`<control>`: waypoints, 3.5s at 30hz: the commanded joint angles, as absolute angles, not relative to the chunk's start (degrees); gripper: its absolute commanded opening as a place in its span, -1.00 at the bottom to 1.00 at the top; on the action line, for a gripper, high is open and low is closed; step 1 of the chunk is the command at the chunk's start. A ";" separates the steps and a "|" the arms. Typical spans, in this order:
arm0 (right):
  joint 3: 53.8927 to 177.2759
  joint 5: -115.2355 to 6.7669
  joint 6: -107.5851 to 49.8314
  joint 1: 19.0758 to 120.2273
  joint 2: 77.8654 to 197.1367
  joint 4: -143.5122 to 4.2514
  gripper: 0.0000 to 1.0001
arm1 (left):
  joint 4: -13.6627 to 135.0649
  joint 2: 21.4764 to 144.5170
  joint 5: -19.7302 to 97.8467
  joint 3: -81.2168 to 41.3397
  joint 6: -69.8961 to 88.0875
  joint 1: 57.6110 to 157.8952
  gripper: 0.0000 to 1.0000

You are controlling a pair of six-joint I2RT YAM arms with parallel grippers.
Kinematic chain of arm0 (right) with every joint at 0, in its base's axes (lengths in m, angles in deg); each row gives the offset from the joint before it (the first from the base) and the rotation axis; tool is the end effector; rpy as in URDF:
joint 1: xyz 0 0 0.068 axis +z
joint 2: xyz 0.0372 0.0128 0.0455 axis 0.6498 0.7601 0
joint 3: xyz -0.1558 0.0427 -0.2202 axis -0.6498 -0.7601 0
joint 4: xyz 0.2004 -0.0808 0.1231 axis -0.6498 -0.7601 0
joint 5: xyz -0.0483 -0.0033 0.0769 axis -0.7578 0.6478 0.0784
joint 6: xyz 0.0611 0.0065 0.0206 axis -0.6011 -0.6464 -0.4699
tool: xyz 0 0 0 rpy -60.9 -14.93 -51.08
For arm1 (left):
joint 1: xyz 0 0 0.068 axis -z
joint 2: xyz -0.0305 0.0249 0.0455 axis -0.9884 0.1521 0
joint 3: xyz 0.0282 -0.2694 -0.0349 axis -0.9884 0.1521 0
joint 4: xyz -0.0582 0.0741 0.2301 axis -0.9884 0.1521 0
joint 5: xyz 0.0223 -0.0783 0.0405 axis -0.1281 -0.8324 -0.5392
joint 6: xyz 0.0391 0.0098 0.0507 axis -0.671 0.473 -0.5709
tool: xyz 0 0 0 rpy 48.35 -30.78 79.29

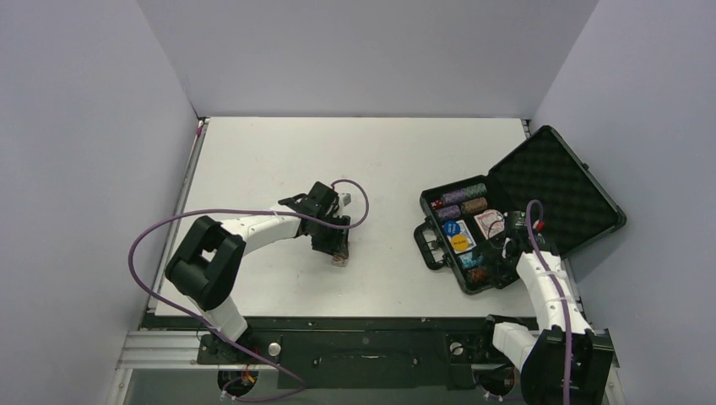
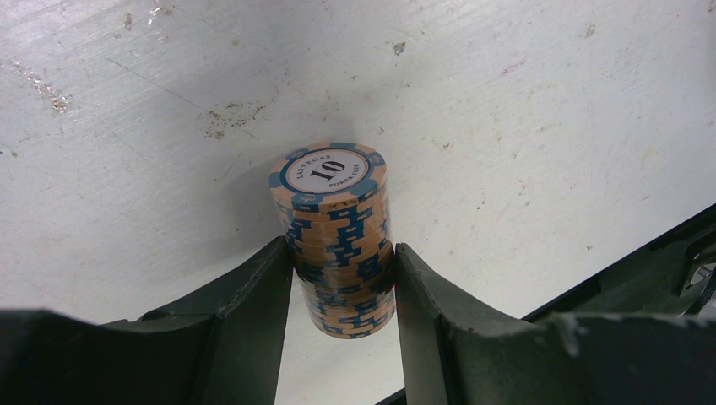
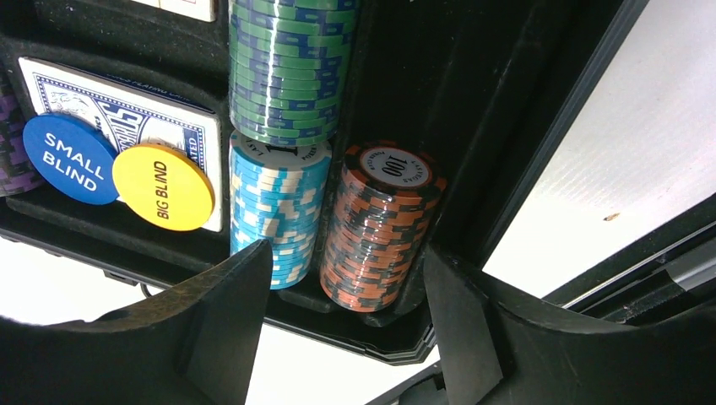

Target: Pack up texas hold em set

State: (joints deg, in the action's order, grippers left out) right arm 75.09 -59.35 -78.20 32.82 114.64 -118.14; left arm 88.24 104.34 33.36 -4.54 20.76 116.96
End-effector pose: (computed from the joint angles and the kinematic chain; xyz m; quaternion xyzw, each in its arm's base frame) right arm 0.1541 -0.0186 0.1841 0.5194 0.8401 0.0834 0.1323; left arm 0.2511 -0.1956 0.1614 0.1310 0.9613 -0.2073 0.1255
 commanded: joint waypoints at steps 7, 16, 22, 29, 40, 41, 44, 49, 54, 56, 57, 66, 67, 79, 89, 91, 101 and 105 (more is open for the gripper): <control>78.83 -66.01 -71.69 32.09 113.52 -124.69 0.13 | 86.47 104.41 32.99 -6.87 20.15 117.69 -0.77; 80.60 -72.94 -67.86 31.94 111.32 -127.51 -0.09 | 86.96 105.53 32.65 -8.63 20.10 118.10 -0.78; 81.15 -74.02 -67.71 30.60 113.14 -123.98 -0.66 | 87.21 106.46 32.39 -10.05 20.02 118.63 -0.78; 84.64 -73.42 -66.51 28.95 117.62 -122.55 -0.94 | 88.07 106.40 32.46 -10.55 19.62 118.87 -0.78; 82.75 -69.98 -65.28 28.16 123.90 -117.14 -1.00 | 88.96 105.76 32.70 -10.73 19.32 118.87 -0.79; 82.58 -69.62 -65.06 28.15 124.46 -116.86 -1.00 | 88.98 105.72 32.72 -10.71 19.29 118.87 -0.79; 81.70 -68.40 -64.77 28.16 125.25 -116.30 -1.00 | 89.04 105.72 32.69 -10.61 19.31 118.87 -0.79; 80.22 -66.09 -64.69 28.14 125.96 -115.70 -1.00 | 88.90 105.74 32.69 -10.36 19.40 118.87 -0.80; 77.76 -62.62 -64.94 28.22 125.48 -114.71 -1.00 | 88.95 105.92 32.43 -10.49 19.49 118.86 -0.80; 76.83 -61.57 -65.17 28.22 124.51 -114.75 -1.00 | 88.95 105.99 32.20 -10.75 19.48 118.82 -0.80; 76.33 -60.83 -65.21 28.22 124.13 -114.92 -1.00 | 89.05 105.98 32.07 -10.86 19.60 118.85 -0.80; 77.07 -60.57 -64.38 28.22 117.53 -118.37 -1.00 | 89.80 105.62 29.94 -14.30 20.43 118.79 -0.85; 77.84 -60.69 -64.40 28.22 116.48 -119.32 -1.00 | 90.14 105.56 29.66 -15.03 20.44 118.79 -0.86; 87.58 -58.94 -63.61 28.91 107.60 -125.65 -0.11 | 89.65 101.94 26.42 -19.38 21.49 118.85 -0.86; 88.48 -31.54 -69.21 31.20 102.53 -110.10 0.35 | 81.89 96.07 14.85 -20.59 22.68 117.80 -1.00; 88.70 -28.99 -71.20 32.62 101.86 -106.50 0.38 | 79.70 95.82 9.47 -20.82 23.96 117.66 -1.00; 92.57 -28.50 -79.72 45.49 102.47 -92.74 0.38 | 63.27 93.45 -4.46 -21.91 33.52 117.64 -1.00; 92.72 -29.09 -83.18 48.87 102.96 -87.57 0.38 | 54.70 93.00 -7.60 -21.67 39.35 117.68 -1.00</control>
State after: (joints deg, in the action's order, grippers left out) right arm 90.56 -28.99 -78.53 46.13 102.44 -96.54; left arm 70.64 97.13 0.29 -17.92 32.06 117.90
